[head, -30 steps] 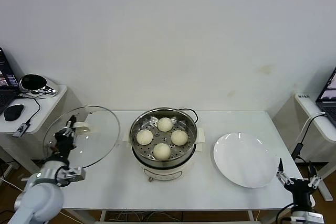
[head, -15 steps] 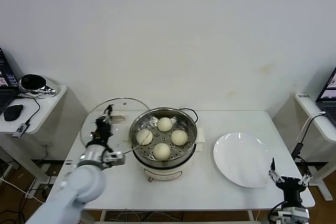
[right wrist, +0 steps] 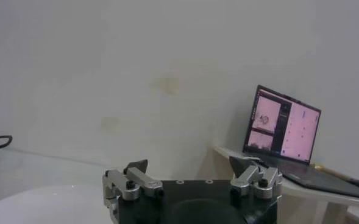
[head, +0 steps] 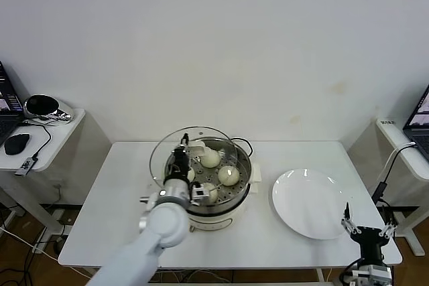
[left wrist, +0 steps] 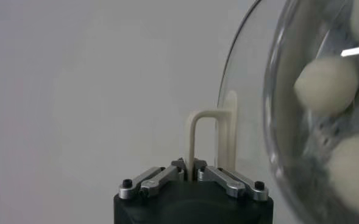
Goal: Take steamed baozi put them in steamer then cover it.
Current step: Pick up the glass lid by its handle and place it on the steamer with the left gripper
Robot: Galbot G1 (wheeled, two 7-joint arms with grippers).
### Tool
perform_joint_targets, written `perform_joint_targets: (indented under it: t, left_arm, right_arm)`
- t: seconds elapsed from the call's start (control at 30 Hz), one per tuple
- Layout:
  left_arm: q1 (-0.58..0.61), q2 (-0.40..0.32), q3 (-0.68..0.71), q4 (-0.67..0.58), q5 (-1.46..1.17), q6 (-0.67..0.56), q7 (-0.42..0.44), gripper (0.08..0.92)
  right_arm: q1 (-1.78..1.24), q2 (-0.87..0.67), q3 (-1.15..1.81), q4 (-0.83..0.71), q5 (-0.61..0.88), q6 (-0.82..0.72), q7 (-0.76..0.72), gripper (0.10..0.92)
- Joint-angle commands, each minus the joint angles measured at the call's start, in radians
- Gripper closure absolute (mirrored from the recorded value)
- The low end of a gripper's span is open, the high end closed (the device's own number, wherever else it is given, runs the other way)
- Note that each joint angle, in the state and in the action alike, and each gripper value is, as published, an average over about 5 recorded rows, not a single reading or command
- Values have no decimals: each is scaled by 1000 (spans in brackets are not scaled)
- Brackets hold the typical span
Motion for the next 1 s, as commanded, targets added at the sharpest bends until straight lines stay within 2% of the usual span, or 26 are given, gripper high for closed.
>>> perform_joint_targets:
  t: [0.03, 1.0]
  left_arm:
    - [-38, -126, 77, 88, 110, 24, 43, 852]
    - [51, -158, 26, 103, 166, -11, 9, 852]
  right_arm:
    - [-2, 5, -6, -5, -10, 3, 4, 203]
    - [-7, -4, -20, -16, -6, 13, -2, 203]
